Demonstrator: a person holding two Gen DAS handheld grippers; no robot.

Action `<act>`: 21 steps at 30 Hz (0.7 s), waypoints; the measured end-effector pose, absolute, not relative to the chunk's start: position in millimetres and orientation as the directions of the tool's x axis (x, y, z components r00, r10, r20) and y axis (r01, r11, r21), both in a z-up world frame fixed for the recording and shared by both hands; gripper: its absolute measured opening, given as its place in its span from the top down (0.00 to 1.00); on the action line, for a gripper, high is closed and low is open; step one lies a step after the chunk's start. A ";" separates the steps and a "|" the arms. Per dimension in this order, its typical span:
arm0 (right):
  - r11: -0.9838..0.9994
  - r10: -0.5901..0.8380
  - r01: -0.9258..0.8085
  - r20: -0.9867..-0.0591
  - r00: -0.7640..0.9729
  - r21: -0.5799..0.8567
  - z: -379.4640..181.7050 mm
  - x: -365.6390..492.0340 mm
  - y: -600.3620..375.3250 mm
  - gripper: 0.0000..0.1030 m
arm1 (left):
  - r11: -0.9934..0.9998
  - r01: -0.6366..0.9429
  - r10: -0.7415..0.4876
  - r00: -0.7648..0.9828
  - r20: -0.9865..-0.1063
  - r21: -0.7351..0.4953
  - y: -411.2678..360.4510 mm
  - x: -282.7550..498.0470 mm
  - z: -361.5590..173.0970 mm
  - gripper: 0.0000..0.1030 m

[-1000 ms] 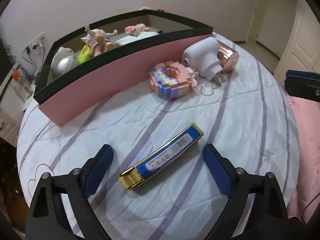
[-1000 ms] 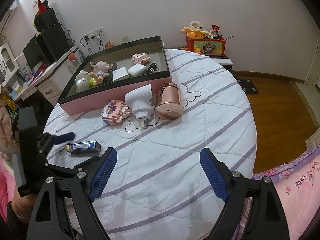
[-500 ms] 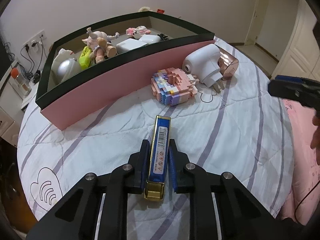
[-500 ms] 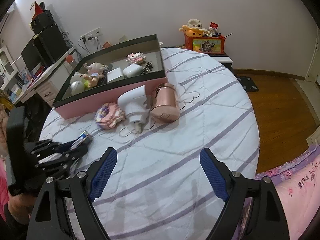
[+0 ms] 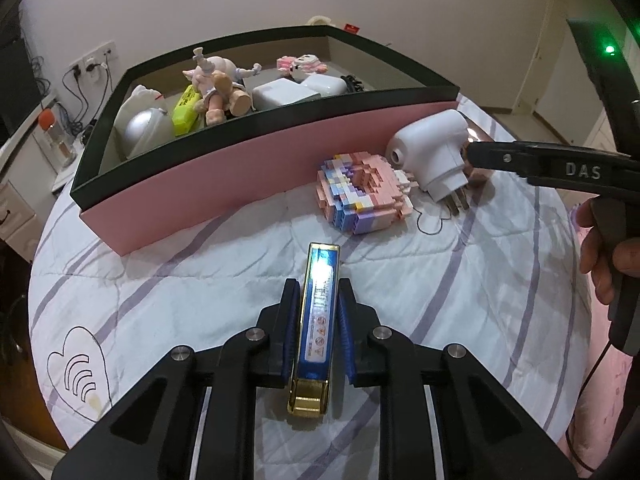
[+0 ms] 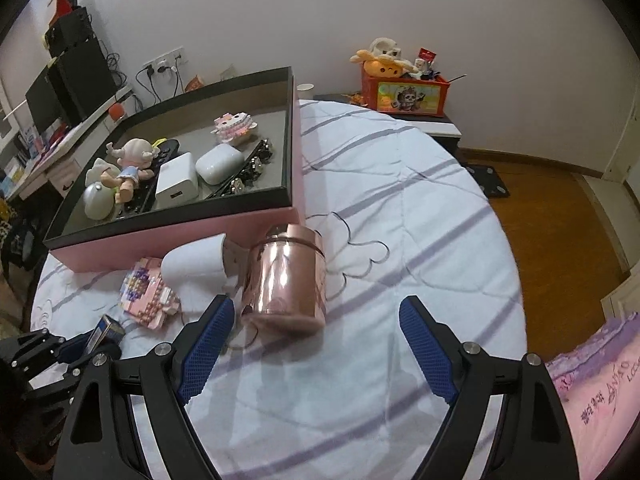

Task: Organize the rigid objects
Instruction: 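Grasp the blue-and-gold box with the left tool while the right tool grasps the rose-gold cup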

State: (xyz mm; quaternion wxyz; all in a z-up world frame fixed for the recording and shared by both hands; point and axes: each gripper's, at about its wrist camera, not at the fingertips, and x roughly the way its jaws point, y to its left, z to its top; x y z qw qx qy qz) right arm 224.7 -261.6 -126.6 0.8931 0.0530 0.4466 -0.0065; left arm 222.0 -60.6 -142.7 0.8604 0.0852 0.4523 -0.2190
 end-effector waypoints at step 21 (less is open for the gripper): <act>0.996 0.054 0.030 -0.810 0.584 0.089 -141.1 227.5 -257.8 0.55 | 0.927 0.360 -0.290 0.524 -0.801 -0.100 -58.3 223.0 -146.1 0.85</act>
